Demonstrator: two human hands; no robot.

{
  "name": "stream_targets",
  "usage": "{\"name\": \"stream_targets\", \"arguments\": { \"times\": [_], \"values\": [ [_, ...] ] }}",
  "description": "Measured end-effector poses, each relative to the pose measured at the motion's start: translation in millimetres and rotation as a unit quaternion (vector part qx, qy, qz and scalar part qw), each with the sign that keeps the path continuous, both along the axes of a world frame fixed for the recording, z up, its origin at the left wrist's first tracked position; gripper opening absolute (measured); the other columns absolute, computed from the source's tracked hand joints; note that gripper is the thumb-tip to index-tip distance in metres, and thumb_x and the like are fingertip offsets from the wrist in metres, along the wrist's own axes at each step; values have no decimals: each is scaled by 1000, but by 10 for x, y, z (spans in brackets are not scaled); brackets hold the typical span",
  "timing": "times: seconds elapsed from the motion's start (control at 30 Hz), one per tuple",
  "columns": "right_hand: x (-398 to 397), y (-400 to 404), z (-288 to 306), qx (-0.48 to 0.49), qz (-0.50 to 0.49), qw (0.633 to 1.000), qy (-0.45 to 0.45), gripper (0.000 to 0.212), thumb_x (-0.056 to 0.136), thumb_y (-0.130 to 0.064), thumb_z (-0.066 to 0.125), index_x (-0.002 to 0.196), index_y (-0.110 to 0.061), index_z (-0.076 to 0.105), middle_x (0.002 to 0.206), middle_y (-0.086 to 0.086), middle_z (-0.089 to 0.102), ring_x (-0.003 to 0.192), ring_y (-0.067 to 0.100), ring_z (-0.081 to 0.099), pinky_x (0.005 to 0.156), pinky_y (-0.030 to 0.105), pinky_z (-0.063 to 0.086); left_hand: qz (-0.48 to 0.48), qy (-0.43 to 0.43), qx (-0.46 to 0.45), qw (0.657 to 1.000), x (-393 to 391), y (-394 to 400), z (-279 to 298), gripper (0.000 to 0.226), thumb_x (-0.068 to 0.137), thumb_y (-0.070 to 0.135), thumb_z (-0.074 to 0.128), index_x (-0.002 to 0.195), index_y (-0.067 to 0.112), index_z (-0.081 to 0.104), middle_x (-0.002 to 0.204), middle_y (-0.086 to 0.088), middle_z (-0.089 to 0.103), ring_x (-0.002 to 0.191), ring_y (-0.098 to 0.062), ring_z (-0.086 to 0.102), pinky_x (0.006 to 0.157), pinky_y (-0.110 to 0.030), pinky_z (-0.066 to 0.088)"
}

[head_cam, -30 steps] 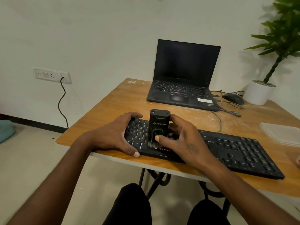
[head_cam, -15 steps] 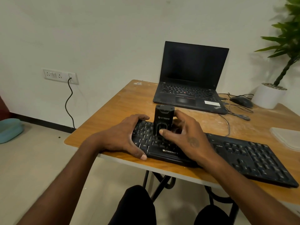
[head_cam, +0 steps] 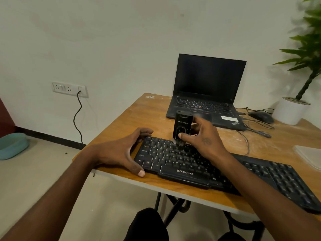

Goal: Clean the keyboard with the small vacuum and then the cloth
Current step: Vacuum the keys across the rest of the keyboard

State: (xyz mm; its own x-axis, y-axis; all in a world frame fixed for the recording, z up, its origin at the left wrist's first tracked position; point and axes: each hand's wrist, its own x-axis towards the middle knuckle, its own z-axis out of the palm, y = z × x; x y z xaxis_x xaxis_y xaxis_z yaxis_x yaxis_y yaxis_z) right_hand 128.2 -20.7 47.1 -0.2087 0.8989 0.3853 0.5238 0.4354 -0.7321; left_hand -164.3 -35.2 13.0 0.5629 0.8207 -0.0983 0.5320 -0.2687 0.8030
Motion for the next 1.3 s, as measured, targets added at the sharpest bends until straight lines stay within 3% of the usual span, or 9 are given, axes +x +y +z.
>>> {"name": "stream_targets", "arguments": {
  "times": [0.2, 0.27, 0.37, 0.53, 0.73, 0.83, 1.0, 1.2, 1.3],
  "values": [
    [-159, -457, -62, -10, 83, 996, -2, 58, 81, -24, 82, 131, -37, 56, 115, -24, 66, 105, -12, 60, 81, 11, 50, 15, -25, 16, 999, -3, -3, -61, 120, 69, 20, 99, 152, 55, 20, 150, 21, 40, 128, 12, 51, 101, -15, 51],
    [-232, -610, -86, -22, 125, 992, 6, 58, 80, -22, 83, 131, -35, 58, 120, -20, 68, 111, -5, 62, 87, 17, 54, 14, -27, 22, 999, 0, -6, -57, 119, 68, 22, 99, 152, 55, 21, 150, 18, 43, 131, 4, 53, 106, -24, 53],
    [-311, -603, -85, -25, 139, 990, -5, 59, 80, -23, 83, 133, -29, 59, 120, -17, 68, 112, -2, 63, 89, 22, 55, 9, -25, 32, 999, 6, -14, -54, 116, 69, 22, 98, 151, 54, 22, 151, 19, 43, 131, 4, 52, 106, -23, 52],
    [-262, -141, -22, 16, 54, 998, -31, 56, 80, -22, 82, 130, -29, 58, 106, -26, 62, 91, -24, 56, 72, 0, 43, 21, -22, 22, 999, 5, -18, -54, 119, 69, 20, 99, 152, 53, 21, 153, 21, 38, 134, 4, 48, 103, -15, 50],
    [-265, -76, 54, 14, 28, 999, -29, 51, 83, -19, 80, 129, -22, 58, 107, -20, 62, 86, -28, 53, 68, -2, 41, 29, -14, 27, 999, 19, -31, -59, 119, 68, 24, 100, 151, 56, 20, 153, 22, 37, 139, 1, 44, 107, -17, 48],
    [-351, -391, -20, -2, 81, 996, -35, 54, 82, -22, 80, 129, -32, 56, 109, -25, 63, 99, -18, 57, 76, 7, 49, 28, -17, 29, 999, 14, -36, -74, 118, 70, 23, 99, 151, 54, 19, 151, 18, 41, 137, -3, 48, 108, -23, 51],
    [-439, -565, -57, 6, 128, 991, -28, 57, 81, -24, 82, 132, -28, 59, 118, -16, 69, 109, -2, 63, 88, 18, 54, 28, -11, 44, 999, 20, -16, -73, 122, 70, 26, 99, 154, 52, 15, 155, 20, 39, 143, -3, 41, 117, -31, 43],
    [-500, -150, -10, 33, 79, 995, -54, 55, 82, -23, 80, 132, -26, 58, 115, -19, 64, 94, -18, 55, 75, 0, 43, 28, -9, 26, 999, 24, -22, -64, 121, 72, 18, 97, 154, 50, 14, 150, 19, 40, 133, -3, 51, 100, -17, 52],
    [-524, 28, 11, 44, 43, 996, -66, 55, 83, -24, 79, 134, -24, 57, 115, -16, 63, 91, -13, 54, 71, 1, 41, 32, -5, 26, 999, 25, -14, -70, 122, 72, 16, 96, 155, 49, 12, 145, 23, 39, 129, 0, 51, 95, -10, 51]
  ]
}}
